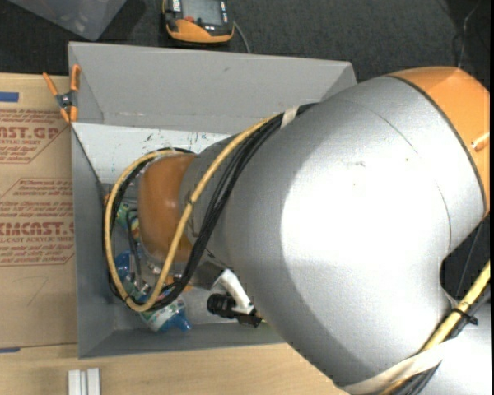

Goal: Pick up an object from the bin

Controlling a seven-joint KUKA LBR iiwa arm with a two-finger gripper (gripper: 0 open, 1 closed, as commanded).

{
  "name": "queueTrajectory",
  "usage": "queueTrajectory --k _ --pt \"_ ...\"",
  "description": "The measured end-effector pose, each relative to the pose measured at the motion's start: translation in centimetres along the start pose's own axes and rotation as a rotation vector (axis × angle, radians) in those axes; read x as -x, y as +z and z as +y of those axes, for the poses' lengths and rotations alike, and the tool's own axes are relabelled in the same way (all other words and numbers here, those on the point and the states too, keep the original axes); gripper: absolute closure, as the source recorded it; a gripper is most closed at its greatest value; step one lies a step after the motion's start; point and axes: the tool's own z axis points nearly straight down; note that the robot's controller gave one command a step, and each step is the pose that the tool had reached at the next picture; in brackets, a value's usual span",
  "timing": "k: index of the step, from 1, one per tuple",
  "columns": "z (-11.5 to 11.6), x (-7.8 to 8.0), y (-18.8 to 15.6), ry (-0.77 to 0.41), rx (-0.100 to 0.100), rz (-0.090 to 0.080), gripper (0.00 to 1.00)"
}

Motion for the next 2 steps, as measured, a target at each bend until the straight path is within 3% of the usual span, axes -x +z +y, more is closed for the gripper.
queueTrajectory --k 2 --pt "-0.2 -0.1 -4.5 -0.049 -0.011 0.004 1.0"
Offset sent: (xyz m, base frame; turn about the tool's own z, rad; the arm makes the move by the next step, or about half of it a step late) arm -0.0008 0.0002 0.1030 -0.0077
